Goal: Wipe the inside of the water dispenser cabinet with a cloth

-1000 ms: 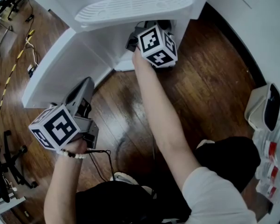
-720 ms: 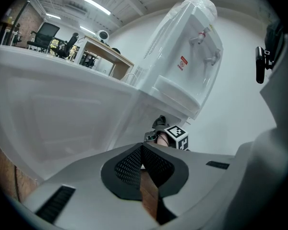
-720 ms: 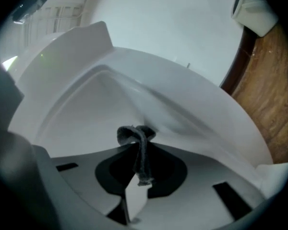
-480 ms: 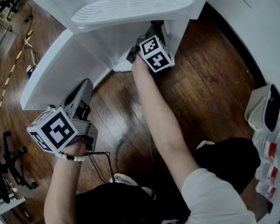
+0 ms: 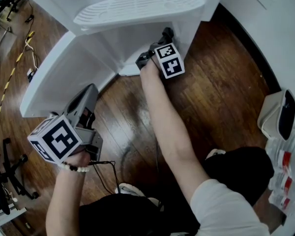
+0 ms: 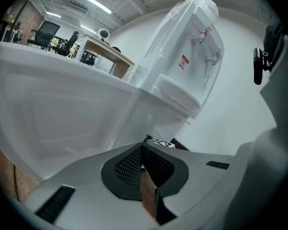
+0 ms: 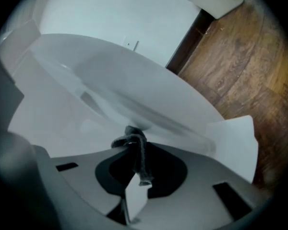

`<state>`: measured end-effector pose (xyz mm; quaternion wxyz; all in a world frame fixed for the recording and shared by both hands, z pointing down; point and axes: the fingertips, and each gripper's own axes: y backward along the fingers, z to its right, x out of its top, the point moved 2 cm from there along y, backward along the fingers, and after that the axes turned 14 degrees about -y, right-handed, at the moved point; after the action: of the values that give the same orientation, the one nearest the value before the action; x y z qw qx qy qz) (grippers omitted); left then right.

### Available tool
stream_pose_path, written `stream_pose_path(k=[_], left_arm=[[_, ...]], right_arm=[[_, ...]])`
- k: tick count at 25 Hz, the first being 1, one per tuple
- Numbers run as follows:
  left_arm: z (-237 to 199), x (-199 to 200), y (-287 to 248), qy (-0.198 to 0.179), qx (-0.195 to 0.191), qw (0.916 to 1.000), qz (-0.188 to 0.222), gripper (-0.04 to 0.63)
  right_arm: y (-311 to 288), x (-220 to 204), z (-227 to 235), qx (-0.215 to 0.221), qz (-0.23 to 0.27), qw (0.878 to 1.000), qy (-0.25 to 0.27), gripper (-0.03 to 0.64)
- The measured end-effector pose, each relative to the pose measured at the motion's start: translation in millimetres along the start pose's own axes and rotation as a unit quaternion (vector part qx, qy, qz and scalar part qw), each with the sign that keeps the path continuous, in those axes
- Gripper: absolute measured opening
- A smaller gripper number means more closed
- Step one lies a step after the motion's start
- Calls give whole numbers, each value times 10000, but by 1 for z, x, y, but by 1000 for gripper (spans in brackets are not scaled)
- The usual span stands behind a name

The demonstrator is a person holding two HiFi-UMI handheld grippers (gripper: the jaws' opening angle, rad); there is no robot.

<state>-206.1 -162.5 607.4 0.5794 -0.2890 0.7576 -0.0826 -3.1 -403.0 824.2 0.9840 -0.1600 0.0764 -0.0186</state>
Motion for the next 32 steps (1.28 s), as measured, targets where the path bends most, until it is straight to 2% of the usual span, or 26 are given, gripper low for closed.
stream_pose_path(k=[4,10,13,17,20,23,27,32], left_arm=[[3,2,2,-25,-34,10000,23,-3],[9,7,7,-73,-74,9999,108,-3],[12,10,10,-102,-97,9998,150,-3],[15,12,12,-119,-115,9997,176,-3],[16,12,11,-121,-108,9997,158,-3],[17,12,10,-114,-110,9997,160,-3],[18,13,10,-113,-96,9998,165,-3],[17,13,9,-94,-79,9998,158,-3]], right_arm=[[10,6,-8,82,34,9996,264,48],[52,7,-71,947,72,9908,967,46],[72,14,-107,1467,223,9807,1274,46],[99,25,-154,2211,375,9642,1416,46],[119,30,-177,2583,531,9511,1609,46],[118,31,-171,2503,477,9560,1455,46],[102,24,-136,2013,276,9712,1247,46],[81,18,-78,1306,115,9846,1154,46]])
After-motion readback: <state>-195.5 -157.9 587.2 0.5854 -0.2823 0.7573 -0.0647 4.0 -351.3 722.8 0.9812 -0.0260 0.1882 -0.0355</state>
